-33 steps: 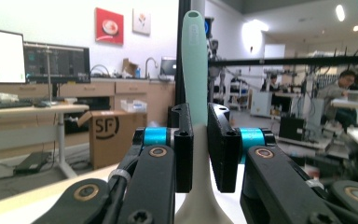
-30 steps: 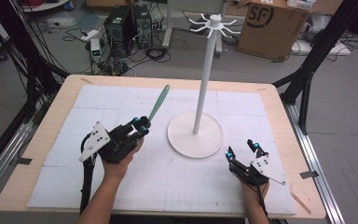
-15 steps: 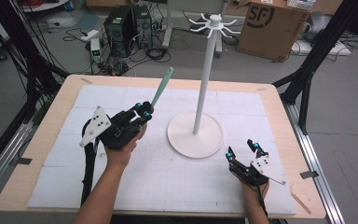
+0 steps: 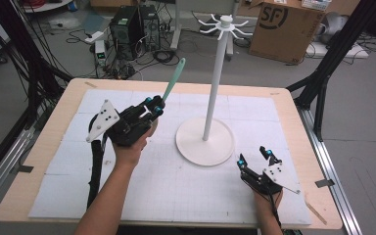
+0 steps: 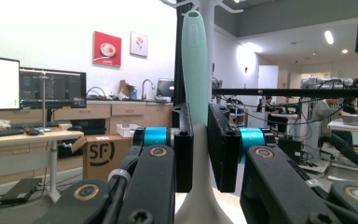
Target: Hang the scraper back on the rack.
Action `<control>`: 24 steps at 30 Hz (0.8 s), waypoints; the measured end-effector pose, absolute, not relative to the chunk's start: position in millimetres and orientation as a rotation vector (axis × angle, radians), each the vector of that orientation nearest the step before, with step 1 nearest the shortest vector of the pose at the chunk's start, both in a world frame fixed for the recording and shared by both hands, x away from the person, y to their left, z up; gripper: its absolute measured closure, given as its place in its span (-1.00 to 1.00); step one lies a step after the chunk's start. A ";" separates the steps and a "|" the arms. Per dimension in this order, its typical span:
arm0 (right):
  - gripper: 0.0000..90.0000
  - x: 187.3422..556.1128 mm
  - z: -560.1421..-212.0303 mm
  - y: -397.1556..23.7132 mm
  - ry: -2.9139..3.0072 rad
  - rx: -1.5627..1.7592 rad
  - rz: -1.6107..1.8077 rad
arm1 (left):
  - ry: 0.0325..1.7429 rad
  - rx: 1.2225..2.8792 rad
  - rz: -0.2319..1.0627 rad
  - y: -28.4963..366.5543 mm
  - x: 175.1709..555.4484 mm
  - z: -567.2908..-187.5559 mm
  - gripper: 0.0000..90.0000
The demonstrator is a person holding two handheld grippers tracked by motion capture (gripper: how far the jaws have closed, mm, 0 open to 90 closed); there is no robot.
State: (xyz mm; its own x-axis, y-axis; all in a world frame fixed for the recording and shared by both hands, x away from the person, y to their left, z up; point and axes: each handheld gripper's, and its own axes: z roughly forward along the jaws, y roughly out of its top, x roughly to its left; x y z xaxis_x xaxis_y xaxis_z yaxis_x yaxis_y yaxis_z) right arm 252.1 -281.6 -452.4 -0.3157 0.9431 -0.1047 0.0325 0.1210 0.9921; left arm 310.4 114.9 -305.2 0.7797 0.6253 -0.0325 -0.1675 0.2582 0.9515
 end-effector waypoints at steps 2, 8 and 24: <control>-0.43 252.1 -452.4 -281.5 1.531 0.993 1.324 | 0.448 1.190 0.560 111.4 311.5 -302.2 0.80; -0.43 252.1 -452.4 -281.6 1.532 0.993 1.324 | 0.433 1.159 0.551 101.4 313.8 -299.8 0.80; -0.42 252.2 -452.3 -281.6 1.535 0.992 1.324 | 0.424 1.101 0.560 93.1 322.3 -289.5 0.80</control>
